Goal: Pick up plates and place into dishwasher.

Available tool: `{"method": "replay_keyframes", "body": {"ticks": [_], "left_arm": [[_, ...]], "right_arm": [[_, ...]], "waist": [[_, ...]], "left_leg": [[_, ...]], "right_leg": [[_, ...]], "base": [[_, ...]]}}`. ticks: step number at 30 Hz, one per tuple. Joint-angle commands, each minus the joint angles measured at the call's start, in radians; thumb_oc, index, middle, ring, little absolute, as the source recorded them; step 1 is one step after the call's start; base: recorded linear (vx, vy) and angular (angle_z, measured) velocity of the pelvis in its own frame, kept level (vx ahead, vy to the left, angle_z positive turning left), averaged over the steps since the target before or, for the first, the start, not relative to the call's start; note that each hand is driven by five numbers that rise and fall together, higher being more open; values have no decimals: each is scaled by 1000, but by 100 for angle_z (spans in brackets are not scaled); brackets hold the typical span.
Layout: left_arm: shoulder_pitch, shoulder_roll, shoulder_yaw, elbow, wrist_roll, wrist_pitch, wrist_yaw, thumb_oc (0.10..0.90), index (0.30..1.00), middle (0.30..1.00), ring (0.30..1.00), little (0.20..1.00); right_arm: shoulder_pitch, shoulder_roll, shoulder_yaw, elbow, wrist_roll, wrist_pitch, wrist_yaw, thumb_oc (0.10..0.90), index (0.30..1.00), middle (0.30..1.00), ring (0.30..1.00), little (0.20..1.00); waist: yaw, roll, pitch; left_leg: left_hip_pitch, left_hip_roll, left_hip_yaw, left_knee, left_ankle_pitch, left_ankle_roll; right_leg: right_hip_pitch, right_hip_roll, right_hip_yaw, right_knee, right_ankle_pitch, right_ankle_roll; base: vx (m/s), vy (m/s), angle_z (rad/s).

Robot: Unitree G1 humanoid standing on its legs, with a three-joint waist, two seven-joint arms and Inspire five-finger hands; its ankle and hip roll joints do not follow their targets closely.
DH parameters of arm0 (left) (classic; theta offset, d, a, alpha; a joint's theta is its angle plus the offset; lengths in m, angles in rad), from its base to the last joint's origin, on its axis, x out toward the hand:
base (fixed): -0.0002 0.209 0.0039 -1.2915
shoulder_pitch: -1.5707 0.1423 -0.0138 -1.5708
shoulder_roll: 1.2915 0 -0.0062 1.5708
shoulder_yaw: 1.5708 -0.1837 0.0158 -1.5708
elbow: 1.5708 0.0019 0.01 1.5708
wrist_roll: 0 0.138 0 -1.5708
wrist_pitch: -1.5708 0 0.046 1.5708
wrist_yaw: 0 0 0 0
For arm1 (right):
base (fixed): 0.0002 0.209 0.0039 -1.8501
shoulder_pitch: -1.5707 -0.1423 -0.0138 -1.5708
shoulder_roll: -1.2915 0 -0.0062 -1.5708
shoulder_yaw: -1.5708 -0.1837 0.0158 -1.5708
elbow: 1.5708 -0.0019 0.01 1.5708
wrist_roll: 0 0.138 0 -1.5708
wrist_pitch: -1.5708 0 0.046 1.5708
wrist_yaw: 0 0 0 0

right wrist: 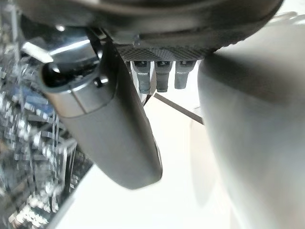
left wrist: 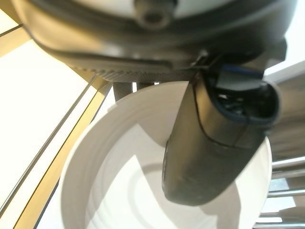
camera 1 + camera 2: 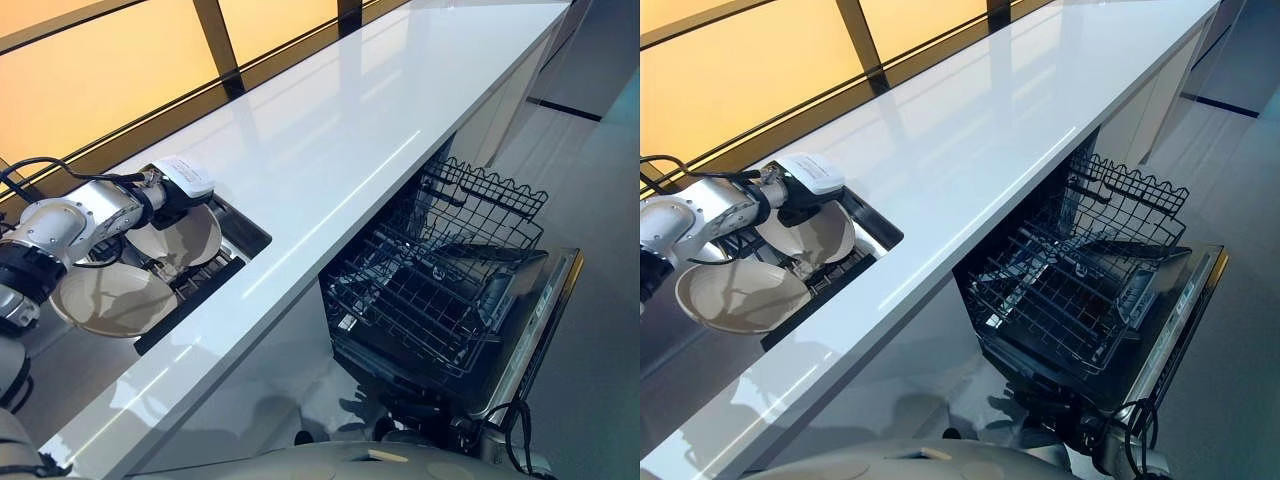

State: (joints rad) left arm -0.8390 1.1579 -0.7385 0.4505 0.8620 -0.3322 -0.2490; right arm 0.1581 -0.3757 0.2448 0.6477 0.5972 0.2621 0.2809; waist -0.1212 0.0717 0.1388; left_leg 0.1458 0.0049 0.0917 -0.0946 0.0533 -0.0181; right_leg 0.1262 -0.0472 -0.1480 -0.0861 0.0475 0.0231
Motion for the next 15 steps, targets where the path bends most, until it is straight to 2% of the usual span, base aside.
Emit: {"method": "replay_keyframes", "body": {"ticks": [1,5,15], "left_arm": [[-146,90,70,78,-76,73,152,100,300,300,300,200],[-68,103,144,100,-114,74,280,100,300,300,300,200],[135,159,351,13,-263,116,464,100,300,300,300,200]], "right_arm": [[-33,78,59,-199,38,-10,28,800,900,900,900,900],[-18,42,62,-372,43,-23,-6,800,900,900,900,900],[-42,-38,-24,-685,122,-26,2,800,900,900,900,900]], "waist": [[-22,21,3],[-32,13,16],[-35,-6,23]], "left_leg": [[17,-108,73,7,-138,78],[14,-104,94,7,-138,78],[10,-97,130,7,-136,78]], "right_leg": [[-82,-16,26,89,-23,136],[-102,-24,34,104,-15,145],[-111,-32,38,114,-4,150]], "base": [[-57,32,-5],[-71,42,-10],[-54,36,-9]]}}
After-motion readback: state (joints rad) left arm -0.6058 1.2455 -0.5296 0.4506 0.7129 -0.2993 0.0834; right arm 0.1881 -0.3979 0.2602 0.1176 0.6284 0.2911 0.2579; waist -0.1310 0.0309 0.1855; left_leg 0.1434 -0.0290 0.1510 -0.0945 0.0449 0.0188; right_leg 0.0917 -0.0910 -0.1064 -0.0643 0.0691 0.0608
